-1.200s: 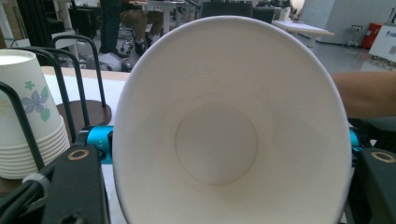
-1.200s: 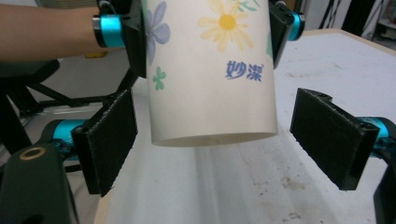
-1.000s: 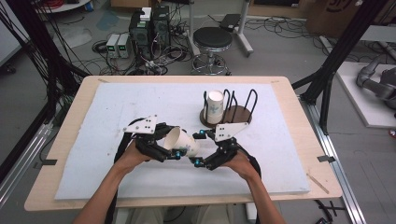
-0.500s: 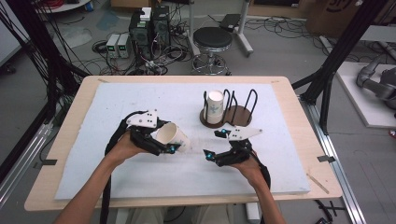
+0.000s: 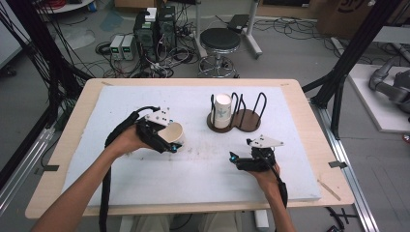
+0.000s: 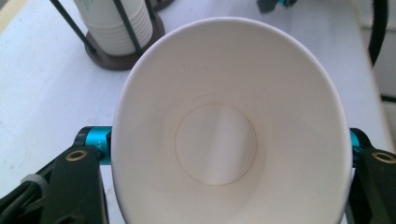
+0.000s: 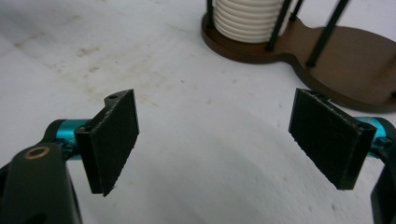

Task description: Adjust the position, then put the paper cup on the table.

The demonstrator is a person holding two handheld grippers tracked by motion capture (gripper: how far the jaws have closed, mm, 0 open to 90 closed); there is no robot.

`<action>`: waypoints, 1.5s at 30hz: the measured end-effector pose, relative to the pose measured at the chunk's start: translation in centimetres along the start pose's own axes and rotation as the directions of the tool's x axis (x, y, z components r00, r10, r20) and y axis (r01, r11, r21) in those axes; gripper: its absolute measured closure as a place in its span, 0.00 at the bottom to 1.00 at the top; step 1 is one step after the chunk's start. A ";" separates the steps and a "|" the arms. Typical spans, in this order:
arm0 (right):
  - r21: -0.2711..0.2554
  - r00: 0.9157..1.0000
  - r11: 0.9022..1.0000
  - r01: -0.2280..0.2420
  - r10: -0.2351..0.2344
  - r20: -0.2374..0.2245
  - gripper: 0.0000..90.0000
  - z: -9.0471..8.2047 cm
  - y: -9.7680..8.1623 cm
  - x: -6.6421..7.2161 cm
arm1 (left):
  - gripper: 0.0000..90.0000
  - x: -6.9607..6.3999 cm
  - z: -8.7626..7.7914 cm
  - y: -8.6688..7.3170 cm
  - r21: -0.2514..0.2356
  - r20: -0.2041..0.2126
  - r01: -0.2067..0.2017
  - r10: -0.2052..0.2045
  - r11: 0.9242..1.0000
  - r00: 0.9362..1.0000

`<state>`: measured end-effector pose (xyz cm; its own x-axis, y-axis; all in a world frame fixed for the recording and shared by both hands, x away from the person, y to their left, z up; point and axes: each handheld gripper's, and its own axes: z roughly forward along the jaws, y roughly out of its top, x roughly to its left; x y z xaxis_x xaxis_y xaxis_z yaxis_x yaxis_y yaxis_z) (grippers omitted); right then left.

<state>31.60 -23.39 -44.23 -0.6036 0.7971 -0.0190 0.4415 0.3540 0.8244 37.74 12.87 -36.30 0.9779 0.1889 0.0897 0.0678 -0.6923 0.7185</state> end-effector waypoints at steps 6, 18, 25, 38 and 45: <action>0.005 1.000 1.000 -0.022 0.022 0.021 0.18 -0.1 -0.9 -0.6 | 0.33 0.7 0.6 0.5 0.057 0.004 -0.019 0.019 0.998 1.000; -0.014 0.998 1.000 -0.026 0.026 0.048 0.18 -0.2 -1.1 -0.5 | 0.33 0.8 0.9 0.6 0.083 0.002 -0.022 0.022 0.996 1.000; -0.015 0.999 1.000 -0.025 0.026 0.045 0.18 -0.2 -1.2 -0.6 | 0.33 0.9 0.9 0.6 0.086 -0.003 -0.019 0.019 0.996 1.000; -0.013 0.999 1.000 -0.025 0.025 0.047 0.18 -0.2 -1.2 -0.5 | 0.33 2.0 3.5 0.2 0.155 -0.006 0.003 -0.003 0.988 1.000; -0.011 0.999 1.000 -0.022 0.022 0.048 0.18 -0.2 -1.2 -0.5 | 0.33 2.5 5.3 -0.1 0.201 0.002 0.006 -0.007 0.980 1.000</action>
<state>31.25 -24.35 -45.05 -0.5610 0.8273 -0.0281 0.4468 0.3312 0.8311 41.19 9.70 -39.77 0.9777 0.1924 0.0838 0.1123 -0.8169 0.5657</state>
